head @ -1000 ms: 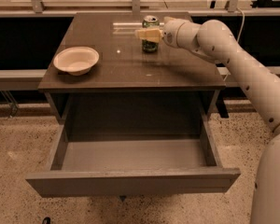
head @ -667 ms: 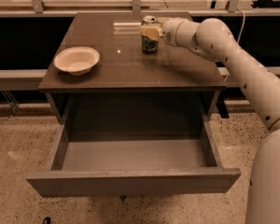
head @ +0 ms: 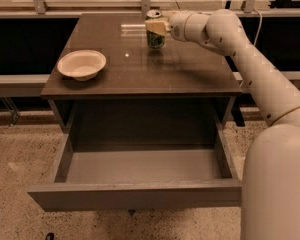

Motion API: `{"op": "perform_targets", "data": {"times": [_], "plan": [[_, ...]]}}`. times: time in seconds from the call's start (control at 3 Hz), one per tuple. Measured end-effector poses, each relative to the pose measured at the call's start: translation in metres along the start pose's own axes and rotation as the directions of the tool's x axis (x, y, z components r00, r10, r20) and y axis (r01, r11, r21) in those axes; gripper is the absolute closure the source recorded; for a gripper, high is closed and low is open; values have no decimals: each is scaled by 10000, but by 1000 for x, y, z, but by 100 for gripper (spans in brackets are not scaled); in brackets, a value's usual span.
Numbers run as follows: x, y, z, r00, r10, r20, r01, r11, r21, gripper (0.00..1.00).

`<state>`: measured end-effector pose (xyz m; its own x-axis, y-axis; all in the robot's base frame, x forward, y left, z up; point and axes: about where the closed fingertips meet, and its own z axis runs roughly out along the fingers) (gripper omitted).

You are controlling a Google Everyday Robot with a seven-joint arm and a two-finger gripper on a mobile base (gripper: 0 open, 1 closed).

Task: Place green can into top drawer

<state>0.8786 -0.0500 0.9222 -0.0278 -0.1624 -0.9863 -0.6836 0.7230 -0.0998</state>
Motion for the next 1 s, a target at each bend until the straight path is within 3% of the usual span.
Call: {"op": "perform_targets", "data": {"times": [0.33, 0.67, 1.0], "plan": [[-17, 5, -16, 9989, -165, 429, 191, 9980, -608, 100], [-32, 34, -57, 9955, -581, 746, 697, 9840, -1641, 100], [7, 98, -86, 9988, -435, 232, 483, 9572, -2852, 100]]}}
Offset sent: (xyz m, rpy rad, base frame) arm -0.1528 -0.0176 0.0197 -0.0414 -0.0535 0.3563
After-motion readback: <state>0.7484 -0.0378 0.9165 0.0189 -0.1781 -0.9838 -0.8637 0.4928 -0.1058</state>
